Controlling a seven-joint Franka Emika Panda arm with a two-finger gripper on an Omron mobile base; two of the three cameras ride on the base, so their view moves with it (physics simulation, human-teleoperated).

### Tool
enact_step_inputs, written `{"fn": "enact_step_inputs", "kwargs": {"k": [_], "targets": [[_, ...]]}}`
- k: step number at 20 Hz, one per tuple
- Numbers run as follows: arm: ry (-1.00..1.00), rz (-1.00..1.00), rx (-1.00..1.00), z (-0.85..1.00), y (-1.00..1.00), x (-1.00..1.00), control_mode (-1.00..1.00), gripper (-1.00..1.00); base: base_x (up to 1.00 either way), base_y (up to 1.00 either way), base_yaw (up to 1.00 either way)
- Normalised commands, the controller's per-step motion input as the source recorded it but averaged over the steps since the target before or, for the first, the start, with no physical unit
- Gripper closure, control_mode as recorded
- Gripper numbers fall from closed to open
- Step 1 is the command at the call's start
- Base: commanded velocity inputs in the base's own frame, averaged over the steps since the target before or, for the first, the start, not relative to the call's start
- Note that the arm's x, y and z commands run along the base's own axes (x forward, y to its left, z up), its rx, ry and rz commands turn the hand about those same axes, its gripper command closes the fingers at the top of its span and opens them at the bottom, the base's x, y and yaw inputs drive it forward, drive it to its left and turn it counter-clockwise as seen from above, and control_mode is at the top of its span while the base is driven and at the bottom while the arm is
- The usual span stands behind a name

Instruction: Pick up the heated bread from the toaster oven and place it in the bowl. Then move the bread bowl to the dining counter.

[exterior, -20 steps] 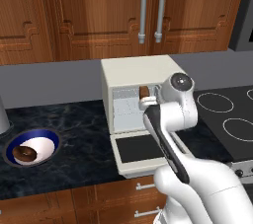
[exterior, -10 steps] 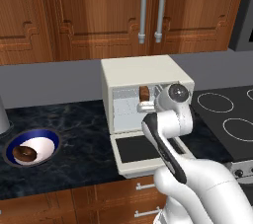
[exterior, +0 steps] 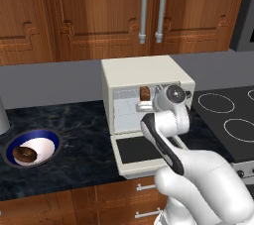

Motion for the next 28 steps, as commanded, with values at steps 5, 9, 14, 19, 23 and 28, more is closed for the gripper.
{"fn": "enact_step_inputs", "kwargs": {"k": [5,9,14,19,23,28], "targets": [[0.00,0.00,0.00,-0.16,0.00,0.25,-1.00,-1.00,0.00,0.00,0.00],[0.00,0.00,0.00,-0.23,0.00,0.25,-1.00,-1.00,0.00,0.00,0.00],[0.00,0.00,0.00,-0.28,0.00,0.29,-1.00,-1.00,0.00,0.00,0.00],[0.00,0.00,0.00,-0.17,0.00,0.34,-1.00,-1.00,0.00,0.00,0.00],[0.00,0.00,0.00,-0.12,0.01,0.22,-1.00,-1.00,0.00,0.00,0.00],[0.09,0.00,0.00,-0.19,0.02,0.01,-1.00,-1.00,0.00,0.00,0.00]]}}
